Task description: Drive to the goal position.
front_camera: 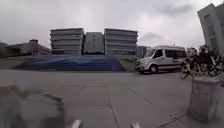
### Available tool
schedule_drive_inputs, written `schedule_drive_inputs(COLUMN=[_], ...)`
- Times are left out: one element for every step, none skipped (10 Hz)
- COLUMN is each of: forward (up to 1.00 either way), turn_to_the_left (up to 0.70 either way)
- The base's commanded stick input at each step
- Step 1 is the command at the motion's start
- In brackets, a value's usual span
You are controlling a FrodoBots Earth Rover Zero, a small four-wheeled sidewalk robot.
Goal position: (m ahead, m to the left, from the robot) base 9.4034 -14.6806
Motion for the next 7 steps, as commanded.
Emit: schedule_drive_inputs(forward=[0.7,0.7,0.7,0.7,0.7,0.7,0.7], turn_to_the_left=[0.0,0.0,0.0,0.0,0.0,0.0,0.0])
